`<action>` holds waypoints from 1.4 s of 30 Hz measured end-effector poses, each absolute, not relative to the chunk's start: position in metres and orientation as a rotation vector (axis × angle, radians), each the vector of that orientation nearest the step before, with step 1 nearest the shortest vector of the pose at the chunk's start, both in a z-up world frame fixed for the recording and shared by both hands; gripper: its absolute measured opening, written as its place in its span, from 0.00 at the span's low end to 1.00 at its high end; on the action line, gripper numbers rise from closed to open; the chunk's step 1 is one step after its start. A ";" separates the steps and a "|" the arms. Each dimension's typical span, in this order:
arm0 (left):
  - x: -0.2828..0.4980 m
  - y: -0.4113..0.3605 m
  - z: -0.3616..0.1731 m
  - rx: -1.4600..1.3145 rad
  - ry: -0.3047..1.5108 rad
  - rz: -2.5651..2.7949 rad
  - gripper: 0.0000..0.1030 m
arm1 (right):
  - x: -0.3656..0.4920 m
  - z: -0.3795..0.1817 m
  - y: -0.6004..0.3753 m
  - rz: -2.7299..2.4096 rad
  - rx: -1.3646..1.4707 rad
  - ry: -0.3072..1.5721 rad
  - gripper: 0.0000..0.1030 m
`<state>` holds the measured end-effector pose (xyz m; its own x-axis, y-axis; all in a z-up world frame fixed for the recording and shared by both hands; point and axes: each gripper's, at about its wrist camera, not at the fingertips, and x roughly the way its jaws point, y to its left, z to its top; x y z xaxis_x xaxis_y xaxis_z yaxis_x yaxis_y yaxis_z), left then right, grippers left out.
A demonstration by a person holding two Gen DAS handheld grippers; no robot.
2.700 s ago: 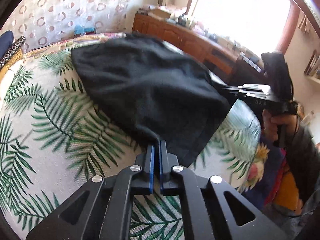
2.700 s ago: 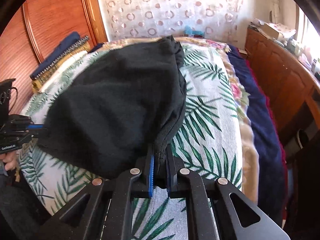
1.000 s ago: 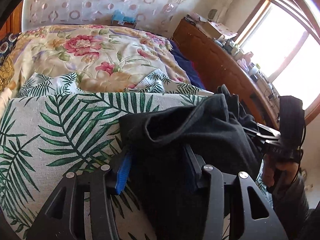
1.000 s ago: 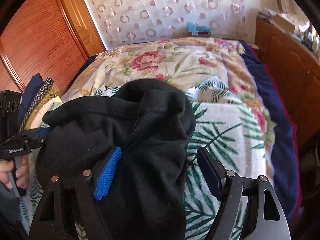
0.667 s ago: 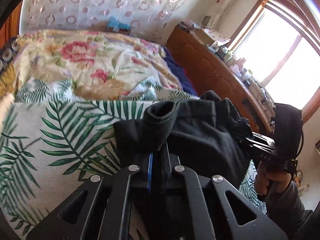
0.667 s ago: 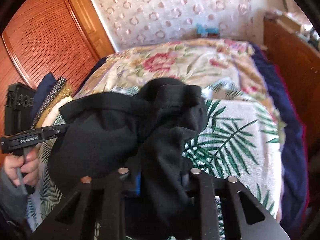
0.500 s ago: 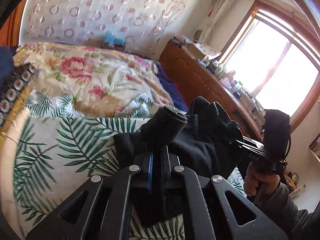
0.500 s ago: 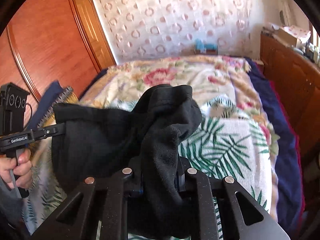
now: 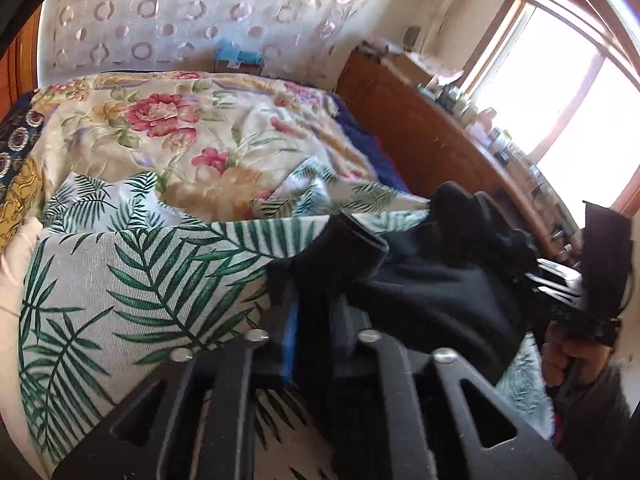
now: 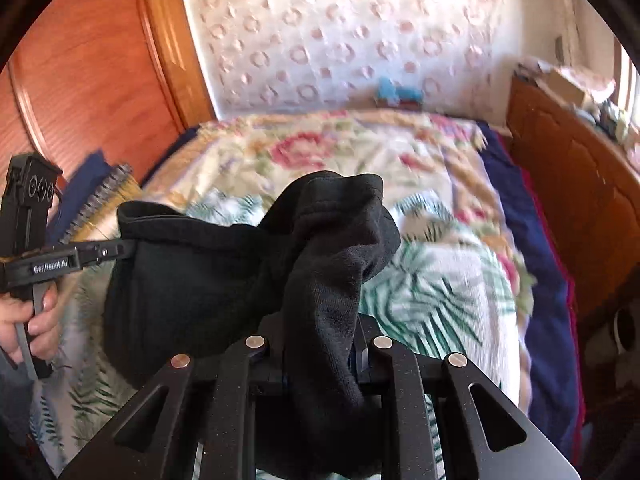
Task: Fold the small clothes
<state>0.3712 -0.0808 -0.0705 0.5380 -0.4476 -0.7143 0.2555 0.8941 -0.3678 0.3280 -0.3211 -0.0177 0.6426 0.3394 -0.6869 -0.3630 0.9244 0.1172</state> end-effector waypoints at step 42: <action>0.178 0.128 0.128 -0.358 0.359 -0.174 0.08 | 0.275 0.175 -0.118 0.867 -0.234 0.313 0.18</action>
<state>0.1780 0.1284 0.1282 0.9224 -0.2282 -0.3118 0.1025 0.9226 -0.3720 0.2748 -0.1183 0.1755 0.6059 0.7084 -0.3621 -0.7762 0.6261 -0.0741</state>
